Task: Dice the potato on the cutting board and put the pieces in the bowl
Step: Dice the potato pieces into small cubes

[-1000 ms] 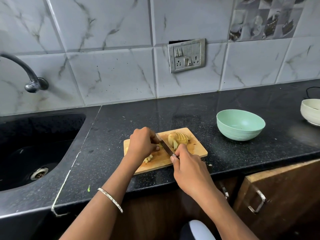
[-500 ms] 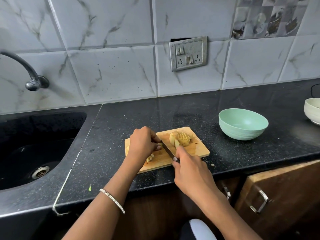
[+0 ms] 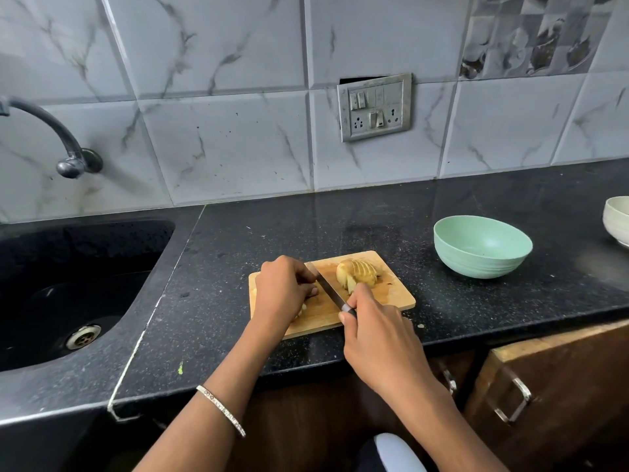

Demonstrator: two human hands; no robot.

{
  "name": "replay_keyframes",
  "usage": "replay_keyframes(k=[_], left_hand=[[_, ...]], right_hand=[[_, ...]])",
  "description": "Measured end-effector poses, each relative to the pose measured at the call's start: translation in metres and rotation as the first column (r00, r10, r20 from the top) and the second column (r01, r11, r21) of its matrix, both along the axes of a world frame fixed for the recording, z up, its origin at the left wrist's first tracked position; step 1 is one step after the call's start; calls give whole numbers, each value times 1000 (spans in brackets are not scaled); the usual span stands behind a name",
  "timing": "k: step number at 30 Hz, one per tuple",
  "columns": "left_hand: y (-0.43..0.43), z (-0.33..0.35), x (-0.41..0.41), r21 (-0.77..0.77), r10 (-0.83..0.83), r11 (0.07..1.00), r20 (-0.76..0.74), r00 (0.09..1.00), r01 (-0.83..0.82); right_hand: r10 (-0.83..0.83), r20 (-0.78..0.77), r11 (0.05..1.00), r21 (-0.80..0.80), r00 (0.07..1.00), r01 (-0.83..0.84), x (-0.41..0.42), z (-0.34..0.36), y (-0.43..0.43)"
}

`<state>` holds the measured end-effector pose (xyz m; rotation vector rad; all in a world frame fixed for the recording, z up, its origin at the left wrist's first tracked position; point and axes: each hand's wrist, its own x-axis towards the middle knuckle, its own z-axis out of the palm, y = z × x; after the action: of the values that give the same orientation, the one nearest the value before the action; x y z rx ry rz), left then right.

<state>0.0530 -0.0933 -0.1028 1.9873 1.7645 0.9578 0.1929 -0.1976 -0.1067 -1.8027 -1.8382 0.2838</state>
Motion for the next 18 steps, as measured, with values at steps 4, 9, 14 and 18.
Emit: replay_keyframes(k=[4,9,14,18], left_hand=[[0,-1,-1,-1,-6,1000,-9,1000,6],[-2,-4,0,38,9,999,-17,1000,-8],[-3,-4,-1,45,17,999,6,1000,-18],[-5,-3,-1,33,11,999,28,1000,-12]], right_hand=[[20,-5,1000,-6,1000,-20,0,2,3],[-7,-7,997,-77,1000,6,-10,0,16],[-21,38,996,-87,999,25,-16,-4,18],[-1,22,996,-90,1000,3,-6,-3,-1]])
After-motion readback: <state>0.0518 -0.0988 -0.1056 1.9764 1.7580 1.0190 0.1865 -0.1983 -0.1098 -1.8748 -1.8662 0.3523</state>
